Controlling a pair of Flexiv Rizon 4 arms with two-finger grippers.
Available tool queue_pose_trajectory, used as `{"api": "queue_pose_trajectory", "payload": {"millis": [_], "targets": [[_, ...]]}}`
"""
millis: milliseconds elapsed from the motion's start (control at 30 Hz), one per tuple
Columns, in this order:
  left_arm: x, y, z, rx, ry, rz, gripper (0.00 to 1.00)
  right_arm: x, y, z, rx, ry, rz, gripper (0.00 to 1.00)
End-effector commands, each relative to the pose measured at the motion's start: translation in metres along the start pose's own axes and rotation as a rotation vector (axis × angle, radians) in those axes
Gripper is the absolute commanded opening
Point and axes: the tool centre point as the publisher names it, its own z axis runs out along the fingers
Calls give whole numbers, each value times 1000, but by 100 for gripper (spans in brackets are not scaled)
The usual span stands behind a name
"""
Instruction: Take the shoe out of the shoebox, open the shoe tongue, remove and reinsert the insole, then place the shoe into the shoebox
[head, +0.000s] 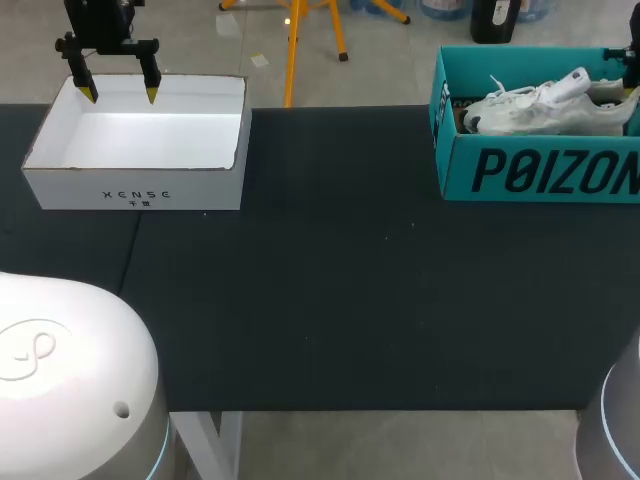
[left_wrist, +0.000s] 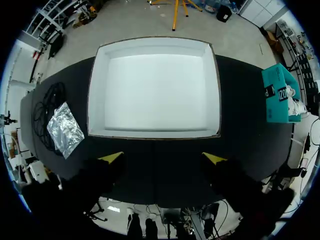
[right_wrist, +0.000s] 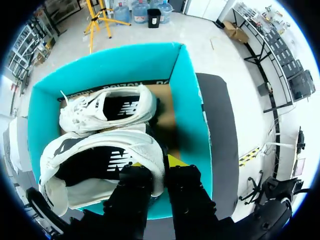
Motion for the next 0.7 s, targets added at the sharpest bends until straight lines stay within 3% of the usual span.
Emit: {"api": "queue_pose_trajectory", "payload": {"millis": [33,200,367,533,667,700], "targets": [[0,0,0,0,0,0,100,1,-3,-53,-11,-17,24,0],[0,0,0,0,0,0,100,-1,-10,-93,-27,5,38,0],[0,0,0,0,0,0,100,-1,-31,-130,-54,20,33,0],[0,0,0,0,0,0,100,11,-73,-152,-83,20,6,0],[0,0,0,0,0,0,100,35,-117,-157,-112,-37,27,0],[0,0,0,0,0,0,100,42,-127,-157,-112,-9,28,0]]}}
